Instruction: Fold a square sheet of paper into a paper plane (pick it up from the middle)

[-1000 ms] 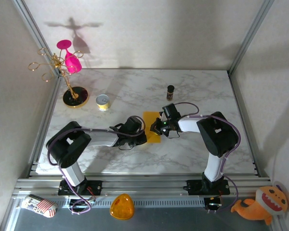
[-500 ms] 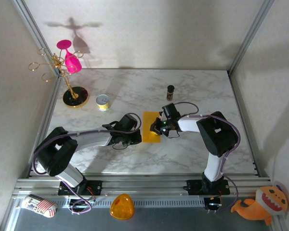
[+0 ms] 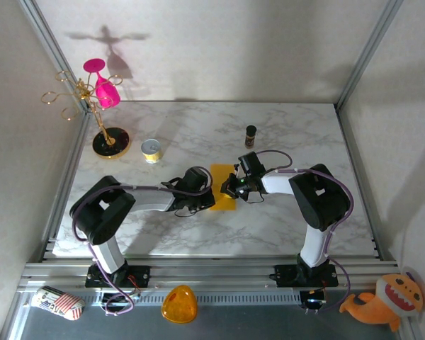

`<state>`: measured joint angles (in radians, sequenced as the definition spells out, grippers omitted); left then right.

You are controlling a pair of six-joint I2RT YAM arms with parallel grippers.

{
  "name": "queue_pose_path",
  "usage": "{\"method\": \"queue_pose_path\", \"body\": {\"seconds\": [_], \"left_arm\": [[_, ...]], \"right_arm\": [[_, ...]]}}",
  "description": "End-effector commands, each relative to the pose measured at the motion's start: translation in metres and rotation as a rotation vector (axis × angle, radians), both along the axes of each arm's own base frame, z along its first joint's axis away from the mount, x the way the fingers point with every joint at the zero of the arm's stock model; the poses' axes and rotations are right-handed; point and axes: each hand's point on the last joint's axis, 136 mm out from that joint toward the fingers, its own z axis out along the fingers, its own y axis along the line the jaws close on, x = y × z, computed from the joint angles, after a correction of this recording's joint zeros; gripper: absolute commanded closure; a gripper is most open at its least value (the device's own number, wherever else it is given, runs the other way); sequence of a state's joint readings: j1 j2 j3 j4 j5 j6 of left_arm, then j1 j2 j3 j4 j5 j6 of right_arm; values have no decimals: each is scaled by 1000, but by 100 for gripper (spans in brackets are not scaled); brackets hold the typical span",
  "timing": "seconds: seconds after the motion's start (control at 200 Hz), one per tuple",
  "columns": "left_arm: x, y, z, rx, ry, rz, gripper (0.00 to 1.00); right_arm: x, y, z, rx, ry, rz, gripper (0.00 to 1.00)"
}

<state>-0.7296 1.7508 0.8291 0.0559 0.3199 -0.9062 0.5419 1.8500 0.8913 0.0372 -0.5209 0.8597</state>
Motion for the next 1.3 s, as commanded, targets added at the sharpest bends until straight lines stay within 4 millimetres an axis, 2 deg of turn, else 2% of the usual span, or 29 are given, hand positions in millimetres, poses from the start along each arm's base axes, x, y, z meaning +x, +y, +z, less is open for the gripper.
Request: {"method": "queue_pose_path", "body": {"seconds": [0.0, 0.085, 0.225, 0.356, 0.431, 0.566, 0.846, 1.082, 1.297], "left_arm": [[-1, 7, -8, 43, 17, 23, 99], [-5, 15, -16, 83, 32, 28, 100], [-11, 22, -23, 116, 51, 28, 100], [-12, 24, -22, 121, 50, 25, 100], [-10, 22, -20, 117, 46, 25, 100], [-9, 20, -16, 108, 38, 23, 100], [-1, 12, 10, 54, -12, 24, 99], [-1, 1, 30, -37, -41, 9, 94], [-8, 3, 10, -28, 2, 11, 95]], "right_arm": [[-18, -25, -38, -151, 86, -28, 97], [-10, -20, -26, -128, 30, -14, 96], [4, -7, 8, -76, -115, 43, 96], [0, 9, 28, -33, -182, 113, 95], [-8, 17, 30, -14, -176, 145, 95], [-18, 25, 21, -11, -144, 170, 95], [-21, 23, 1, -30, -89, 155, 96], [-23, 25, -3, -20, -70, 158, 96], [-22, 27, -1, -8, -67, 156, 96]]}}
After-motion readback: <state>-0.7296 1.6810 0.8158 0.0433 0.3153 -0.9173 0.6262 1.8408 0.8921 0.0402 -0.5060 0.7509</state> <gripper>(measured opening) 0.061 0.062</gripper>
